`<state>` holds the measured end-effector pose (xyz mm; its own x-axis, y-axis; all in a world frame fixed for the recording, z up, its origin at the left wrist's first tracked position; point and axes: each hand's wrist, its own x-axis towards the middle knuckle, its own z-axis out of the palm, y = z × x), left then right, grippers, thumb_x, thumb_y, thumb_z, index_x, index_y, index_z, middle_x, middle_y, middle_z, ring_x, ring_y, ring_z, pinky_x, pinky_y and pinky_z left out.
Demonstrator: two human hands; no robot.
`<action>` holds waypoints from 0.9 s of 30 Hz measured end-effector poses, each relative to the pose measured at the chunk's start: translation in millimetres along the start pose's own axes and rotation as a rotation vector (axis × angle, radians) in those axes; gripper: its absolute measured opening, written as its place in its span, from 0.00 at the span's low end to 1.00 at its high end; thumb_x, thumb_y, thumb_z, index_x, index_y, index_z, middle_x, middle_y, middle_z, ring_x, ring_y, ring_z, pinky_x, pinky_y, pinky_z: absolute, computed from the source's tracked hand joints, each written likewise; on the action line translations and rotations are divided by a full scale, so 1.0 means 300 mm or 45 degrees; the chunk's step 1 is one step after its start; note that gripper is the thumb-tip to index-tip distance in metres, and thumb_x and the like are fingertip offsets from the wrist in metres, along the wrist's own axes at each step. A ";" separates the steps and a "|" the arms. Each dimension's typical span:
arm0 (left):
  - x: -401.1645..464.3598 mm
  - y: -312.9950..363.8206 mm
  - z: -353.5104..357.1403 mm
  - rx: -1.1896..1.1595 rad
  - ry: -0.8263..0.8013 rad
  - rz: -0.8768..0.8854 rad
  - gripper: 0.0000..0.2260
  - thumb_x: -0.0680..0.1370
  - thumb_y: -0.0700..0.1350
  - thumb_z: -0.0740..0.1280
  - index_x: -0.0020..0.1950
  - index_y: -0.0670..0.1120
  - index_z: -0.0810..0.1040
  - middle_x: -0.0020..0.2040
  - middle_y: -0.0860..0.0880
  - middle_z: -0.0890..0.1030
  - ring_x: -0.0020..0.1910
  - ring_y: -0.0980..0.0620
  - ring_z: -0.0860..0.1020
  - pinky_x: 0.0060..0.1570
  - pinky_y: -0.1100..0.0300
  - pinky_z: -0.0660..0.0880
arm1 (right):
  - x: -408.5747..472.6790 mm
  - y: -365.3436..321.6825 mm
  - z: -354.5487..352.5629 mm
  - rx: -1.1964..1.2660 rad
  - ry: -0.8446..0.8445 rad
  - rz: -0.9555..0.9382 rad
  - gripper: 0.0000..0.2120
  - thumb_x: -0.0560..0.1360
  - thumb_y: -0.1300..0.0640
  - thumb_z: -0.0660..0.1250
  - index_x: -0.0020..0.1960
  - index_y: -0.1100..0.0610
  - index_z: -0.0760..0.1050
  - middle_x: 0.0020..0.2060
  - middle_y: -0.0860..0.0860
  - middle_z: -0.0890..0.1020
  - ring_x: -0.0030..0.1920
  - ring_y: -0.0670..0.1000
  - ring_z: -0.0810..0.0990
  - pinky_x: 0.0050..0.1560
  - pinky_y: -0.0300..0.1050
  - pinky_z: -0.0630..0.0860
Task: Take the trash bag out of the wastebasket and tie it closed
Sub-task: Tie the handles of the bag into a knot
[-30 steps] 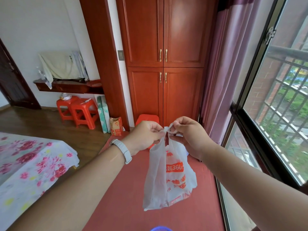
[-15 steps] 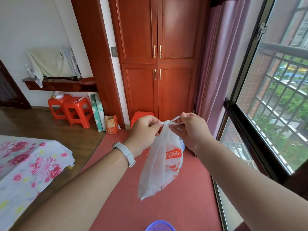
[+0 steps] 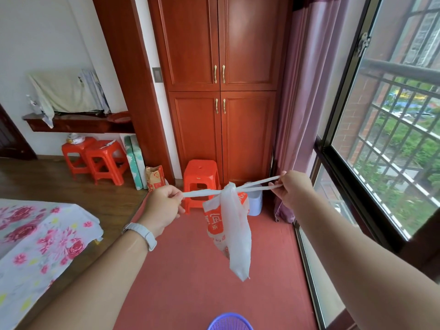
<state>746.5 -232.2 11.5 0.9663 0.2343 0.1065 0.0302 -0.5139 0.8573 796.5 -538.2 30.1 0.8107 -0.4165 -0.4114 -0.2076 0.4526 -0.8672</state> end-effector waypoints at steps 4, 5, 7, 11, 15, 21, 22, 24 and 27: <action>-0.004 -0.020 0.001 -0.024 0.001 -0.088 0.10 0.79 0.41 0.64 0.39 0.47 0.80 0.33 0.47 0.82 0.30 0.52 0.84 0.29 0.59 0.78 | 0.014 0.052 -0.014 -0.090 -0.040 0.002 0.10 0.78 0.65 0.59 0.39 0.62 0.71 0.34 0.56 0.74 0.31 0.50 0.76 0.26 0.44 0.80; -0.004 -0.010 0.002 -0.078 -0.003 -0.108 0.10 0.79 0.41 0.64 0.39 0.47 0.80 0.34 0.47 0.82 0.31 0.53 0.84 0.29 0.59 0.78 | 0.014 0.056 -0.020 -0.108 -0.067 -0.019 0.09 0.79 0.64 0.60 0.39 0.61 0.71 0.34 0.56 0.74 0.31 0.50 0.77 0.27 0.44 0.80; -0.003 0.030 0.009 -0.192 -0.030 -0.101 0.10 0.79 0.42 0.64 0.39 0.48 0.80 0.35 0.47 0.82 0.31 0.54 0.84 0.28 0.60 0.78 | -0.005 0.051 -0.027 -0.112 -0.187 -0.078 0.11 0.80 0.63 0.59 0.39 0.62 0.71 0.32 0.56 0.75 0.28 0.50 0.77 0.29 0.44 0.79; -0.007 0.130 0.045 -0.195 -0.080 0.058 0.06 0.78 0.45 0.66 0.41 0.48 0.80 0.38 0.49 0.83 0.34 0.58 0.83 0.26 0.65 0.76 | -0.116 -0.003 -0.015 -0.124 -0.653 -0.197 0.12 0.80 0.63 0.59 0.38 0.62 0.71 0.27 0.55 0.73 0.27 0.50 0.75 0.32 0.45 0.78; 0.004 0.191 0.087 -0.126 -0.133 0.068 0.07 0.79 0.47 0.65 0.43 0.48 0.80 0.39 0.49 0.84 0.36 0.57 0.84 0.29 0.64 0.77 | -0.259 -0.043 0.037 -0.789 -0.895 -0.595 0.09 0.79 0.62 0.61 0.41 0.62 0.72 0.29 0.56 0.76 0.27 0.50 0.77 0.32 0.43 0.77; 0.011 0.240 0.121 -0.064 -0.218 0.085 0.11 0.78 0.51 0.67 0.41 0.46 0.76 0.36 0.48 0.85 0.33 0.53 0.84 0.26 0.65 0.73 | -0.361 -0.097 0.081 -1.404 -1.004 -1.001 0.08 0.79 0.57 0.62 0.43 0.59 0.74 0.31 0.54 0.80 0.31 0.50 0.80 0.40 0.51 0.79; 0.011 0.246 0.126 -0.063 -0.214 0.085 0.11 0.77 0.51 0.68 0.41 0.46 0.76 0.36 0.48 0.85 0.34 0.52 0.83 0.28 0.64 0.74 | -0.366 -0.105 0.081 -1.415 -1.011 -1.022 0.08 0.79 0.57 0.61 0.44 0.59 0.75 0.31 0.54 0.81 0.31 0.50 0.81 0.41 0.52 0.80; 0.009 0.257 0.135 -0.169 -0.262 0.030 0.09 0.77 0.50 0.68 0.43 0.45 0.78 0.37 0.48 0.84 0.37 0.50 0.81 0.36 0.59 0.76 | -0.366 -0.118 0.076 -1.399 -1.023 -1.028 0.08 0.79 0.56 0.62 0.44 0.58 0.75 0.31 0.53 0.81 0.32 0.50 0.82 0.42 0.54 0.81; -0.011 0.284 0.152 -0.514 -0.426 -0.033 0.03 0.77 0.44 0.68 0.47 0.45 0.80 0.33 0.49 0.83 0.41 0.48 0.81 0.45 0.53 0.76 | -0.354 -0.128 0.062 -1.383 -1.068 -1.007 0.08 0.79 0.55 0.62 0.43 0.57 0.75 0.32 0.54 0.81 0.33 0.52 0.82 0.42 0.55 0.81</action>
<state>757.6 -314.3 61.4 0.9973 -0.0679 -0.0273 0.0178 -0.1369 0.9904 728.5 -496.5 112.2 0.8825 0.4388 0.1694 0.4184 -0.5678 -0.7089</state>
